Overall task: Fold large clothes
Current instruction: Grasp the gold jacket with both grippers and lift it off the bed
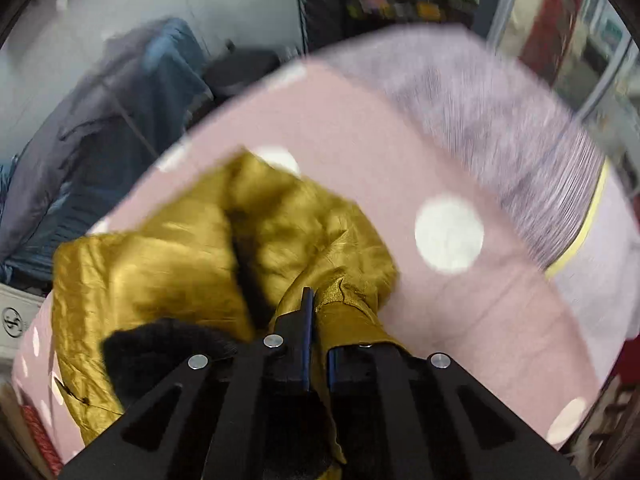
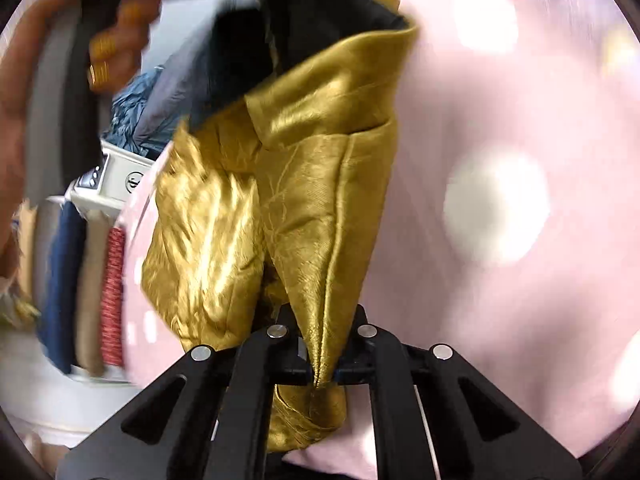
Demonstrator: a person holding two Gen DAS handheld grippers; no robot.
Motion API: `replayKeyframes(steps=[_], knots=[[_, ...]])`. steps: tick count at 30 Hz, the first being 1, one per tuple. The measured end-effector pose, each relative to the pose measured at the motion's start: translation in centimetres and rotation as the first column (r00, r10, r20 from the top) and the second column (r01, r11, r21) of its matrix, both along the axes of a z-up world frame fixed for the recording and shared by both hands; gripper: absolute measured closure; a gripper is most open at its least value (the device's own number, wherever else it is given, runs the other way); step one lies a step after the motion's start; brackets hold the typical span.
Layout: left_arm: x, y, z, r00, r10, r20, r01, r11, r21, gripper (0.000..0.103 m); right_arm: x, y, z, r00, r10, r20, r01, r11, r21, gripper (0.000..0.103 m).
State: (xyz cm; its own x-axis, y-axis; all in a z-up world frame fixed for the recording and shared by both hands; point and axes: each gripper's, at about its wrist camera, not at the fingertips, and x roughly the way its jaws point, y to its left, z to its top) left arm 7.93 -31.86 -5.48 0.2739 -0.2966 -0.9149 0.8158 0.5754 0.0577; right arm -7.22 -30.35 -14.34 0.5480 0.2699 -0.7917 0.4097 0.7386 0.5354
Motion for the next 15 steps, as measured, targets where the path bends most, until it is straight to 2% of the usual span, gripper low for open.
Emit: replayKeyframes(steps=[3,5,8,10,12,14,15], knots=[[2.8,4.6,7.0,0.995,0.077,0.057,-0.068,0.986,-0.149,0.098,1.1,-1.0,6.2,0.994,0.017,0.107,-0.001,0.989,-0.148,0.098],[5.0,7.9,11.3,0.984,0.162,0.073,-0.140,0.960,-0.243,0.098,2.4,-0.9,11.9,0.976,0.064,0.207,-0.009,0.967,-0.256,0.098],[6.2,13.5,17.6,0.963,0.262,0.060,-0.224,0.905,-0.361,0.098,2.8,-1.4,18.2,0.926,0.130,0.354,-0.029,0.960,-0.277,0.098],[5.2,18.0,21.9,0.953,0.289,0.093,-0.222,0.873,-0.434,0.098,3.0,-1.3,23.0,0.864,0.182,0.470,-0.053,0.960,-0.275,0.098],[2.9,20.9,25.6,0.938,0.304,0.167,-0.194,0.858,-0.475,0.098,2.6,-1.4,27.2,0.780,0.229,0.582,-0.097,0.964,-0.248,0.098],[-0.3,24.0,29.3,0.920,0.309,0.241,-0.148,0.843,-0.517,0.098,2.1,-1.7,30.1,0.711,0.255,0.656,-0.134,0.964,-0.229,0.098],[-1.8,25.3,30.9,0.909,0.315,0.272,-0.131,0.837,-0.531,0.098,1.8,-2.1,31.9,0.665,0.269,0.697,-0.160,0.963,-0.219,0.098]])
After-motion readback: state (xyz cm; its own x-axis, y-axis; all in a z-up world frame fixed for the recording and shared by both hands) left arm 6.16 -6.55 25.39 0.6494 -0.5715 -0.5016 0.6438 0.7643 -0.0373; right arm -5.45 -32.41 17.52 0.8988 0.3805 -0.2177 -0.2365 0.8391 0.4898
